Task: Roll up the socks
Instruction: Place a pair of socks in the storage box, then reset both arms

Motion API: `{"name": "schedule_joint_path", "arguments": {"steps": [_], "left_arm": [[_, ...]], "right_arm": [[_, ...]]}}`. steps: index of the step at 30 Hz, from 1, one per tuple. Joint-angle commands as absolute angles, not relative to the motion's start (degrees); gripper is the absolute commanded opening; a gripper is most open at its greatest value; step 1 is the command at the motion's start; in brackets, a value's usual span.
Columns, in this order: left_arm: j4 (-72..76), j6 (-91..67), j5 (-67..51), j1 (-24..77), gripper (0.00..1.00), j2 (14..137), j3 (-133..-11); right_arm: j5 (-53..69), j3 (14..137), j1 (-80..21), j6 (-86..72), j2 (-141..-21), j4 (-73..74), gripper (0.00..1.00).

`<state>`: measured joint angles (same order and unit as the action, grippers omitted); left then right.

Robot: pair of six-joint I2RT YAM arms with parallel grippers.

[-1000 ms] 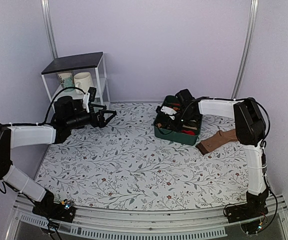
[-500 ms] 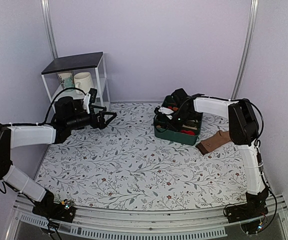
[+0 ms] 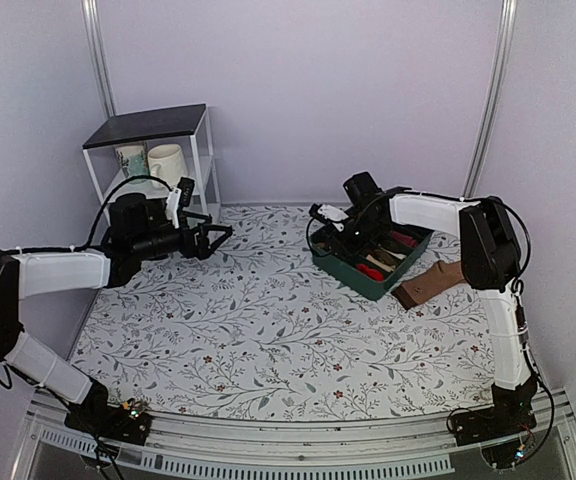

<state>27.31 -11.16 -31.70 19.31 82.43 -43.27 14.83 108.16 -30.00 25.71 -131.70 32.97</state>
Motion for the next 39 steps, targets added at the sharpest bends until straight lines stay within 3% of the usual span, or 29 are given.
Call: {"name": "schedule_joint_path", "arguments": {"steps": [1,15,21,27,39], "left_arm": [[26.0,-10.2,-30.9,18.6,0.99,79.9,-43.3],[24.7,-10.1,-30.2,18.7,0.99,79.0,-43.5],[24.5,-10.4,-29.7,18.7,0.99,79.0,-43.7],[23.4,-10.3,-27.1,18.6,0.99,78.8,-44.4],[27.2,-10.4,-28.7,18.1,0.99,81.1,-45.7]], "right_arm": [[12.9,107.4,-29.8,22.7,-135.7,36.8,0.52],[19.6,108.0,-27.0,12.9,-126.0,29.4,0.58],[16.7,106.1,-26.2,5.3,-120.2,25.0,0.59],[6.4,98.3,-25.1,-2.4,-111.4,23.3,0.65],[1.5,74.1,-16.0,-14.4,-93.9,25.1,0.68]]}}
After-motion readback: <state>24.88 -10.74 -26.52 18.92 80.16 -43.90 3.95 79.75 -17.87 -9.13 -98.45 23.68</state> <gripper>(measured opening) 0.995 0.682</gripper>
